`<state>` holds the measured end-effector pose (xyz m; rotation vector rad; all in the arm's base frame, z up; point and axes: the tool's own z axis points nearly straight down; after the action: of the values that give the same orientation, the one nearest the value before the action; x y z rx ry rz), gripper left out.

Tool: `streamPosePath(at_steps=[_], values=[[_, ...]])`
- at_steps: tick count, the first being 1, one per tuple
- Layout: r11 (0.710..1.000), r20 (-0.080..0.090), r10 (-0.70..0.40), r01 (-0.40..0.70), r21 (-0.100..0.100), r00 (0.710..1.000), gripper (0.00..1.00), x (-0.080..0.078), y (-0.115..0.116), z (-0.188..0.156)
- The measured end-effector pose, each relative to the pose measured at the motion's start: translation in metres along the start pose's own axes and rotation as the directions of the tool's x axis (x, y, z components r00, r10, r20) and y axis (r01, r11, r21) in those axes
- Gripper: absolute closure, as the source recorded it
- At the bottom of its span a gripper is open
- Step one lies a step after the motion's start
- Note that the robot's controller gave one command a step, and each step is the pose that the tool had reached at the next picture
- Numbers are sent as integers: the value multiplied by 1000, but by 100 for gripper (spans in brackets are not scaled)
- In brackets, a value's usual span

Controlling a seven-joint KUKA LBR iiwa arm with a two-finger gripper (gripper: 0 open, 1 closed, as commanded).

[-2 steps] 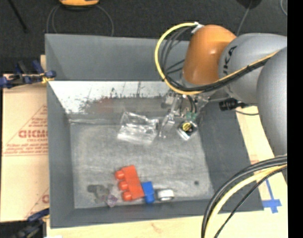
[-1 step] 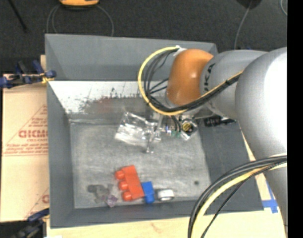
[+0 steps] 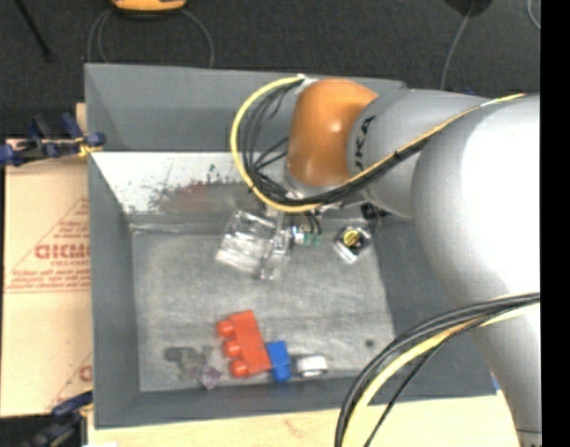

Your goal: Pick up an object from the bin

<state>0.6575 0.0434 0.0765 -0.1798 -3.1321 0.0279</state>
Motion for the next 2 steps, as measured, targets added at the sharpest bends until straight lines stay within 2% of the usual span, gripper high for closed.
streamPosePath(at_steps=[1, 2], values=[[1000, 14, -3, 3, -7, 1000, 100, -2, 3, -2], [999, 11, 32, -31, -20, 999, 100, 7, -1, -122]])
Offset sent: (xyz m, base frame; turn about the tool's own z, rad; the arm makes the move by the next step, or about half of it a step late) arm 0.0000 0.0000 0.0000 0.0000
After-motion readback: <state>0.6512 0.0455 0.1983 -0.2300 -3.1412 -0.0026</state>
